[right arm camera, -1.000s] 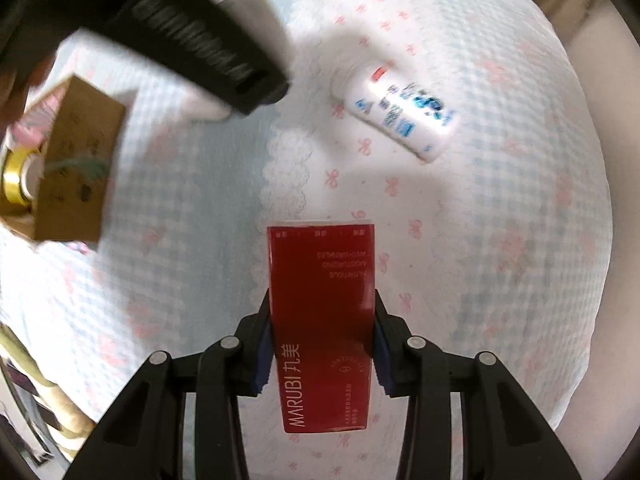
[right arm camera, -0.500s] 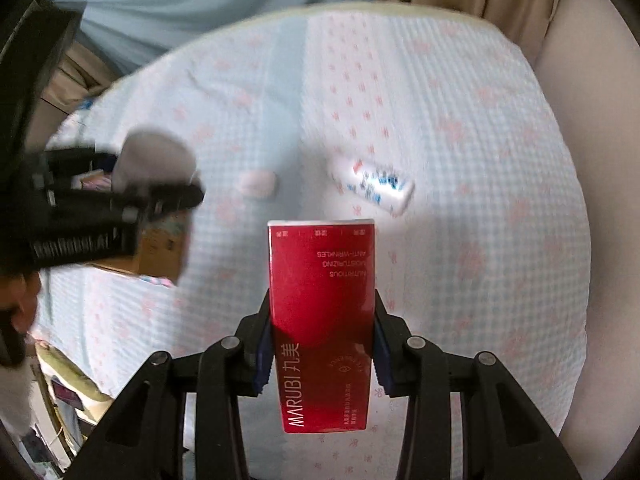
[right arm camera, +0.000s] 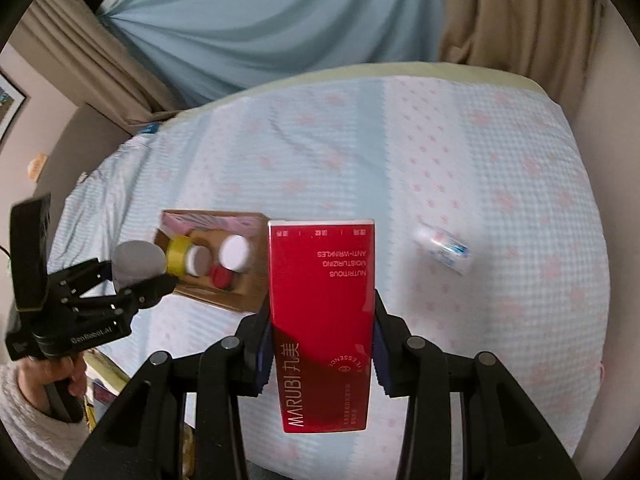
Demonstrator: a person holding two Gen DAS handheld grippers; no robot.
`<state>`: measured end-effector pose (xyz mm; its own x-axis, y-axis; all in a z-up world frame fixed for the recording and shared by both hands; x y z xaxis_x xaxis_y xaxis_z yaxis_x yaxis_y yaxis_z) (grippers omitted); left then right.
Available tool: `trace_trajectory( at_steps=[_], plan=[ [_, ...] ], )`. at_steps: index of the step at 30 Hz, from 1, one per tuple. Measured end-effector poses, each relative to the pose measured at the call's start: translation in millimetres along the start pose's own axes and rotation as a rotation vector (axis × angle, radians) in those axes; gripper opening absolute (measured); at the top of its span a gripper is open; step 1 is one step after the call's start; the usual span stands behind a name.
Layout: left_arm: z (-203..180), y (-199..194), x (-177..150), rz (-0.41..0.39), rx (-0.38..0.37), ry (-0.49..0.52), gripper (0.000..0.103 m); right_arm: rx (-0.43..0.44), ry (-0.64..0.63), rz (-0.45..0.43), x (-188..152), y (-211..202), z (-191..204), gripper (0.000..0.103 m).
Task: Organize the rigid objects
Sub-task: 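Carry black-lidded jar and red box over the cardboard box with both tools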
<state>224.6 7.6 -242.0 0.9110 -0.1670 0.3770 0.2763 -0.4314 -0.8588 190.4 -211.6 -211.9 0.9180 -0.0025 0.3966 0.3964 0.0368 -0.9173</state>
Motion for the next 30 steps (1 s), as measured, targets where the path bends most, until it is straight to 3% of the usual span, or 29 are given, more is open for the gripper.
trace_trajectory(
  at_steps=[5,12,20,30],
  plan=[
    [63.4,-32.1,-9.3,-0.038,0.0,-0.039,0.055,0.047,0.006,-0.005,8.2,4.2,60.8,0.038],
    [139.4,-43.7,-5.5,-0.016,-0.014,0.001,0.055,0.064,0.066,0.012,16.2,34.1,147.8,0.038],
    [211.8,-4.7,5.4,0.074,-0.071,0.05,0.055,0.062,0.177,0.081,22.0,100.5,220.0,0.038],
    [258.0,62.6,25.7,0.141,-0.129,0.011,0.055,0.111,0.331,0.2,22.9,182.3,245.2,0.038]
  ],
)
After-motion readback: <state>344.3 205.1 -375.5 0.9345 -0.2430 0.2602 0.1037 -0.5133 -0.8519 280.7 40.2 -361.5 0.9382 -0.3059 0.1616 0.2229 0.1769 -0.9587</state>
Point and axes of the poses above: each gripper's, at about its wrist camera, not at the fingertips, and y roughly the way its jaws point, z to its left, x to its top, the point moved 5 cm from there along y, roughly the way its jaws point, and after that the axes turned 14 degrees about -x, right-handed, at the moved point
